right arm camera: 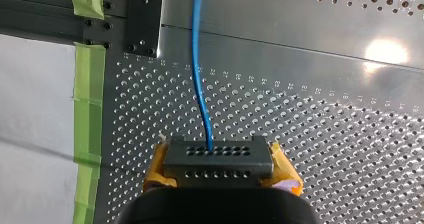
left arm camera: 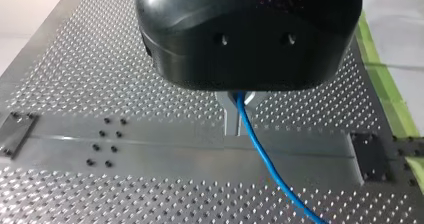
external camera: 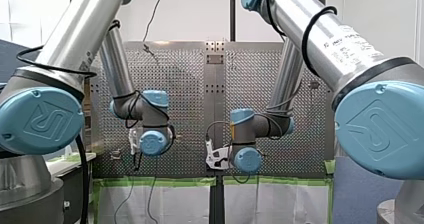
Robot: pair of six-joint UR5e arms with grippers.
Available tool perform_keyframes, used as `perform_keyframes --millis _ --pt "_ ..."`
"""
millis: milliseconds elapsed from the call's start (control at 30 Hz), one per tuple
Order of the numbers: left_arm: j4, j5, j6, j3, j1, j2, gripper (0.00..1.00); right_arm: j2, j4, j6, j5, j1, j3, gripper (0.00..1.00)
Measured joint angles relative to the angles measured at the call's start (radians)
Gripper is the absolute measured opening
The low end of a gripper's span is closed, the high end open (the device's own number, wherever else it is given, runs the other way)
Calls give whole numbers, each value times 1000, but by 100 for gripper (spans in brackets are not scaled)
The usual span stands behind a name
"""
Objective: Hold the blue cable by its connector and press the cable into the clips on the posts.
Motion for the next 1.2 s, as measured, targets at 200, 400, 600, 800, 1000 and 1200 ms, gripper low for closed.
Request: perform_keyframes --millis 200,400,600,800,1000,1200 --pt "0 2 1 9 -5 -55 0 0 0 0 0 0 0 0" --pt "0 2 1 9 -5 -99 0 0 0 0 0 0 0 0" --pt "0 2 1 9 -5 -109 0 0 0 0 0 0 0 0" --pt "-10 -13 -1 25 -13 -125 0 -10 11 0 4 -10 -10 0" --pt "-47 -50 -36 78 -24 -119 0 -58 58 42 6 -43 -58 0" --pt "-96 -68 -88 135 -11 -91 0 -116 116 94 -41 -65 -116 0"
